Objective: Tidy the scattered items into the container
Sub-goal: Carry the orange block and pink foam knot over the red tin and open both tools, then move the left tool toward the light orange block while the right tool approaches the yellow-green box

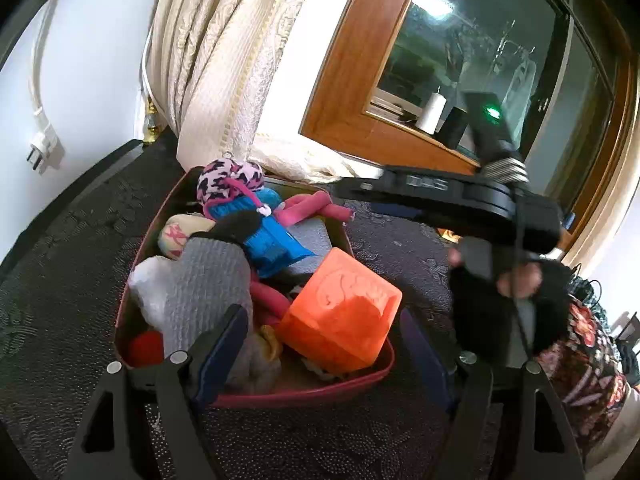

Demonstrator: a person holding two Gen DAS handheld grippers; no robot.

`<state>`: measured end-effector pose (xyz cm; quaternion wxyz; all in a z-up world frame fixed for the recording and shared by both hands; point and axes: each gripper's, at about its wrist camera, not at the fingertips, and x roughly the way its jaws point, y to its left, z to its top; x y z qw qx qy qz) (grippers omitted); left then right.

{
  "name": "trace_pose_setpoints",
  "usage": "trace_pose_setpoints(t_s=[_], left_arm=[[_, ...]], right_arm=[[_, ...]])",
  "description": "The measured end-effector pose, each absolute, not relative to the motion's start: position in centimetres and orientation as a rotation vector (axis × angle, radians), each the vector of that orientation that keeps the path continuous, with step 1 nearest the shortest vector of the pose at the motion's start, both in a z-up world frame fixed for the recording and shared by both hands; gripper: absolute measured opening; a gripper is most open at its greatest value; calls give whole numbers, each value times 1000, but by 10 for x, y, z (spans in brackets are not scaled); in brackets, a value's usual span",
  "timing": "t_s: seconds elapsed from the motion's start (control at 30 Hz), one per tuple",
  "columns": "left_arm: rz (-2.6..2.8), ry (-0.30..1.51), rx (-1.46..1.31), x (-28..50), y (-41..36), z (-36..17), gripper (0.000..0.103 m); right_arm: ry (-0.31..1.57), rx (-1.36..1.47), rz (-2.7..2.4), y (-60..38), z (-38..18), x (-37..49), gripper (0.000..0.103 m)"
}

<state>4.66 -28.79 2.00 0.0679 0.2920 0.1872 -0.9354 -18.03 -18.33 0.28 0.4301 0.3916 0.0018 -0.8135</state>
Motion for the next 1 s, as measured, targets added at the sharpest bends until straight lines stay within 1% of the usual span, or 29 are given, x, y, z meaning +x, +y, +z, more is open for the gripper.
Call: trace_pose_setpoints(t_s=[0.13,0.23,0.37,0.47,0.57,0.67,0.73,0.8,1.0], left_arm=[[-2779,523,904,41,-285,18,80],[-2776,518,892,42,-282,23,80],[-2777,502,849,46,-281,35,80],[-2762,506,832,48,-281,42,80],[-2764,504,829,43,-270,49,80],[-2797,452,846,31,-249,56,80],[-2823,411,869,21,-231,59,84],[-2856,363,887,8,-209,63,96],[-2947,288,955,-30,-152,64,97]], right_arm=[[-69,995,-2035,-146,0,-178,65],[-85,990,-2057,-119,3,-173,65],[-102,990,-2101,-83,3,-170,70],[-130,1010,-2141,-58,0,-176,71],[-189,1043,-2186,-27,-5,-188,71],[-258,1070,-2231,3,-10,-200,71],[-303,1083,-2259,22,-13,-207,72],[-348,1095,-2290,43,-16,-214,75],[-469,1138,-2401,95,-25,-231,76]])
